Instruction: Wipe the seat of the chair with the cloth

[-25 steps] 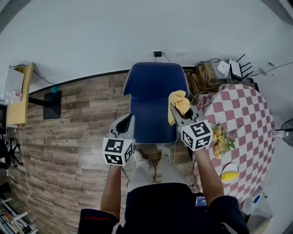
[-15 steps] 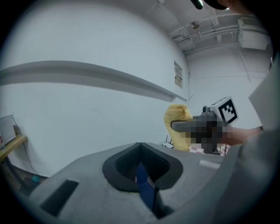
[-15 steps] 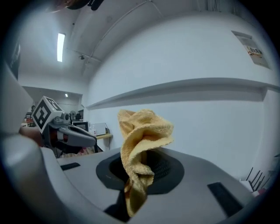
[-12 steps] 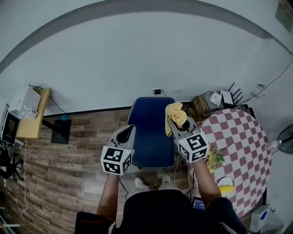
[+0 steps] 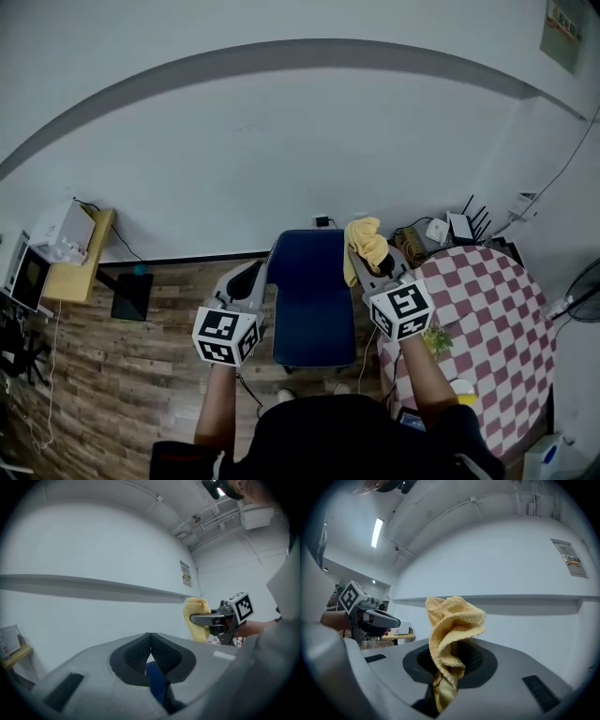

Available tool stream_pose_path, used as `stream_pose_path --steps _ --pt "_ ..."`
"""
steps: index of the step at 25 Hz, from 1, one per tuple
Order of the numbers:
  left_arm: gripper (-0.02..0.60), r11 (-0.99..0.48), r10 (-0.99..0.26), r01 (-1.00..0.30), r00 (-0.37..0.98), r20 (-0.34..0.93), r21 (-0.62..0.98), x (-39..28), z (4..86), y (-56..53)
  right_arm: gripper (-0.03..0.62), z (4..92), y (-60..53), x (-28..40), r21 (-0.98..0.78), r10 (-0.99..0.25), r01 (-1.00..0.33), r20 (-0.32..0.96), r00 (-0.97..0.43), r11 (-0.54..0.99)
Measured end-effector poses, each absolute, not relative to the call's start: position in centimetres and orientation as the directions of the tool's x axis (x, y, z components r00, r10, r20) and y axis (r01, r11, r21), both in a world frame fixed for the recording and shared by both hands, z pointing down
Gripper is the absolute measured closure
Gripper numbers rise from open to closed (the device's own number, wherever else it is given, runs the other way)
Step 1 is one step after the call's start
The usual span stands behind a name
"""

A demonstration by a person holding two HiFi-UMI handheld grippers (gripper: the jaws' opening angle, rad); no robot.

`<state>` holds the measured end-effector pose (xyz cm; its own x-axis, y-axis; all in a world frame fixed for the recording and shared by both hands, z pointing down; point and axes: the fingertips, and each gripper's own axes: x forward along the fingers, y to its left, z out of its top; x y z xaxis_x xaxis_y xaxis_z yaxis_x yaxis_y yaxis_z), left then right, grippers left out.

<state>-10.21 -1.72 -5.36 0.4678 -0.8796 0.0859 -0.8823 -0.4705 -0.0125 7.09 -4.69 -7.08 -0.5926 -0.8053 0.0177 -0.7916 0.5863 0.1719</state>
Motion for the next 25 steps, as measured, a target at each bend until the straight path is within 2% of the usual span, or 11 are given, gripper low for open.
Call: stream_pose_path --steps 9,25 --pt "0.563 -0.448 -0.894 -0.888 0.446 0.042 -0.104 -8.7 -7.2 -0.9 0.54 -8.1 -4.0 8.5 0.191 -0.807 -0.795 -0.024 -0.59 0.576" --pt "0.563 -0.444 -0.896 -0.888 0.444 0.028 -0.116 -8.8 -7.7 -2.3 0.54 -7.9 -5.7 8.0 0.18 -0.801 -0.793 -0.039 -0.597 0.582"
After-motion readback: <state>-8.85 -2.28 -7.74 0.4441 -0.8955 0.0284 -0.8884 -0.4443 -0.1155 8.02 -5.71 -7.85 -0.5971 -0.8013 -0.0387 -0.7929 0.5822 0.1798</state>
